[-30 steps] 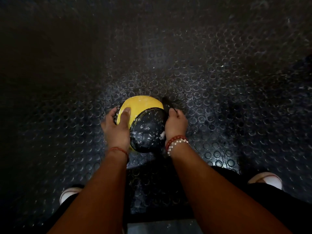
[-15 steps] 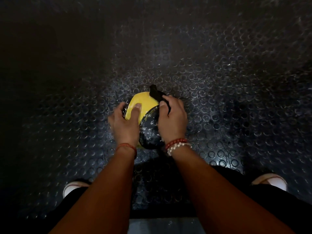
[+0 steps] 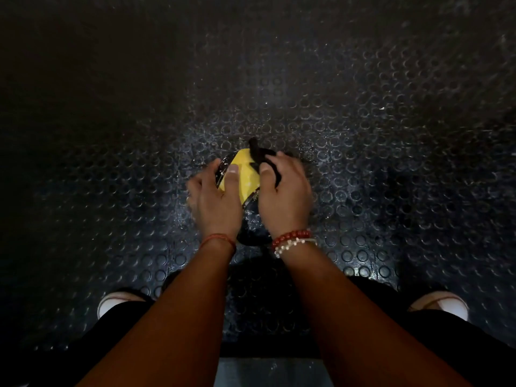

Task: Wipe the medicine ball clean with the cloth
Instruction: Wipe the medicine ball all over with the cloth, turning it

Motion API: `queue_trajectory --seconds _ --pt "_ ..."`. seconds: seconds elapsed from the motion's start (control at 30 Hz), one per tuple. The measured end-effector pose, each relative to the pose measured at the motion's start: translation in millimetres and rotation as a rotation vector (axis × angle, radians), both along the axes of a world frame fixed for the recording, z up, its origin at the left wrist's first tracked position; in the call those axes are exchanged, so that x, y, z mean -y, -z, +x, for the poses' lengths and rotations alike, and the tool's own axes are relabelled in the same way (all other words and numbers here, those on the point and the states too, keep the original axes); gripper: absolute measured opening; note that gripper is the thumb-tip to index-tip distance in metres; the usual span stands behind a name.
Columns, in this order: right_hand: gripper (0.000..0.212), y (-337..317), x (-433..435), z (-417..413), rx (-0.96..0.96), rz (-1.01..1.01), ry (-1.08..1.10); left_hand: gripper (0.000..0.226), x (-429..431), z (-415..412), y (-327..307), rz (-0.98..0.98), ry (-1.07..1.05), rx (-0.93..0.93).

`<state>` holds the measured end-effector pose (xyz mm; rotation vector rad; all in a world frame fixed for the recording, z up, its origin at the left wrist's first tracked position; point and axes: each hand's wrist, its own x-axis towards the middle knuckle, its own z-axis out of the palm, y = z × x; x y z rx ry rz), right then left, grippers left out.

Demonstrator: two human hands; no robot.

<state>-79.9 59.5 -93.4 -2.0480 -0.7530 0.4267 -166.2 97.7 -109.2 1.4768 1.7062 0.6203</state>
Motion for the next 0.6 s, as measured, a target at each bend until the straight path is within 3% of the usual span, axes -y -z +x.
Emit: queue_trajectory --seconds 0.07,0.17,0.37,0.43,0.53,0.6 --pt "0.025 -3 -11 9 0.088 -0.054 -0.140 0.047 3 1 -2 0.020 0.039 -0.003" --pt "0.023 -4 -26 32 0.053 -0.208 -0.212 0.047 7 2 -4 0.021 0.080 0.018" --pt "0.023 5 -29 65 -0.453 -0.414 -0.052 0.043 10 4 -5 0.023 0.091 0.030" --pt "0.022 7 -22 67 -0.532 -0.404 0.022 0.040 10 3 -3 0.031 0.089 0.028" --pt "0.020 13 -11 54 -0.485 -0.328 0.087 0.043 6 0 2 0.045 0.125 0.001" --pt "0.017 12 -7 41 -0.319 -0.264 0.057 0.044 5 0 4 0.039 0.142 -0.022"
